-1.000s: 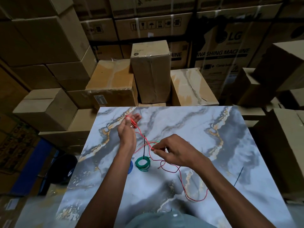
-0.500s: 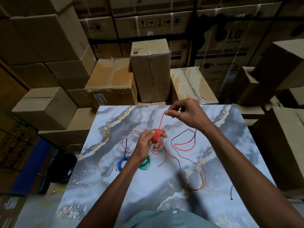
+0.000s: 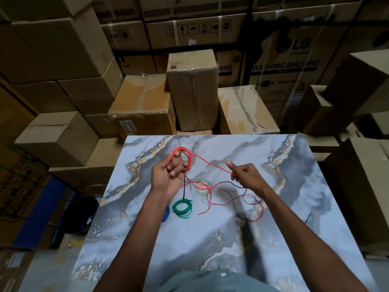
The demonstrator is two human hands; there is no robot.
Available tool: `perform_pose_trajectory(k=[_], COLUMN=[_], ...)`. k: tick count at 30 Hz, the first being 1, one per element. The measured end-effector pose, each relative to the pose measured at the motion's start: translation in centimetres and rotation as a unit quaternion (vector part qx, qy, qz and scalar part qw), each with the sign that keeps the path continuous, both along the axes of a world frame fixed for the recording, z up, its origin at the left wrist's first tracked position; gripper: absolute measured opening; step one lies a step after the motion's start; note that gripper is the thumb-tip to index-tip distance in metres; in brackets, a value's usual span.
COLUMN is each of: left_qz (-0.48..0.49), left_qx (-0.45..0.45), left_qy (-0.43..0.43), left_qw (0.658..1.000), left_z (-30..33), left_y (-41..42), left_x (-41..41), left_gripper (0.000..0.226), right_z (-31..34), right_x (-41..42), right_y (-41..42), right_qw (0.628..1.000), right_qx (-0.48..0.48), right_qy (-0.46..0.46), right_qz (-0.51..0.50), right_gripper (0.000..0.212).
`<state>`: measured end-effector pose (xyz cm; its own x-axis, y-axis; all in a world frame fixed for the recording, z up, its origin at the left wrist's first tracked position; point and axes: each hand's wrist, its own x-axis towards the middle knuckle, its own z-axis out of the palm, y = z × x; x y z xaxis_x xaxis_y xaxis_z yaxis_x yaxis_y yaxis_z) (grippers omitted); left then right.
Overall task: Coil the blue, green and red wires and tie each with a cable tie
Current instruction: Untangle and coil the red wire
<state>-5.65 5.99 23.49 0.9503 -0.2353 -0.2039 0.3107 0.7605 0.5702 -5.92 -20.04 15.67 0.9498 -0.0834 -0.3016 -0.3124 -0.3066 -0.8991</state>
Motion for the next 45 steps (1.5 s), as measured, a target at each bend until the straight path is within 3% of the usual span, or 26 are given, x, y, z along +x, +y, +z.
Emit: perform_pose_trajectory(k=[6,9,11,14,18,20,22,24,28,32,36,39,42,45], left_qz=[0.054,0.046,0.029,-0.003,-0.047,-0.070,-0.097,-0.112,-0.094,-0.068,-0.054,-0.021,0.046,0.123], left_qx=[-0.020,-0.003,0.016,0.066,0.170,0.209,0.239,0.247,0.252,0.162,0.023,-0.071,-0.130,-0.105], left_qy=[0.020,0.005,-0.019,-0.061,-0.099,-0.108,-0.119,-0.120,-0.093,-0.053,-0.019,-0.017,-0.004,0.008], left_qw=[0.998,0.999,0.999,0.996,0.979,0.969,0.959,0.955,0.959,0.983,0.998,0.997,0.990,0.987], left_z=[-0.7,0.2,1.1,2.1,2.9,2.7,2.4,2.2,2.5,3.1,3.1,2.8,2.2,1.2], left_y=[1.9,2.0,1.9,1.1,-1.0,-1.7,-2.0,-2.1,-1.8,-1.2,-0.4,0.2,0.9,1.4], left_x=[1.1,1.2,1.1,0.8,0.3,0.3,0.3,0.4,0.3,0.3,0.5,1.3,2.6,4.0], left_gripper=[0.030,0.031,0.031,0.031,0.033,0.032,0.032,0.033,0.034,0.033,0.031,0.030,0.030,0.033], right_z=[4.0,5.4,6.1,6.7,6.0,6.3,7.3,7.7,7.6,6.4,4.6,2.7,1.4,1.5], right_x=[0.6,2.2,3.3,4.6,5.7,5.1,3.7,2.8,1.6,0.7,1.0,0.2,-1.1,-2.7], right_y=[-3.0,-5.7,-7.3,-8.3,-6.1,-3.0,1.2,4.4,6.9,7.1,5.5,4.5,4.6,5.7], right_qw=[0.979,0.957,0.952,0.949,0.931,0.928,0.946,0.964,0.981,0.984,0.969,0.965,0.971,0.985], right_qx=[-0.153,-0.269,-0.286,-0.270,-0.332,-0.279,-0.129,-0.015,0.120,0.138,0.226,0.232,0.212,0.114], right_qy=[-0.101,-0.100,-0.109,-0.147,-0.148,-0.231,-0.261,-0.220,-0.119,-0.115,-0.088,-0.094,-0.094,-0.124], right_qz=[0.088,0.036,-0.020,-0.066,0.021,0.087,0.142,0.149,0.096,-0.007,-0.055,-0.075,-0.058,0.024], right_gripper=[0.086,0.098,0.098,0.081,0.052,0.044,0.040,0.038,0.070,0.067,0.048,0.029,0.014,0.013])
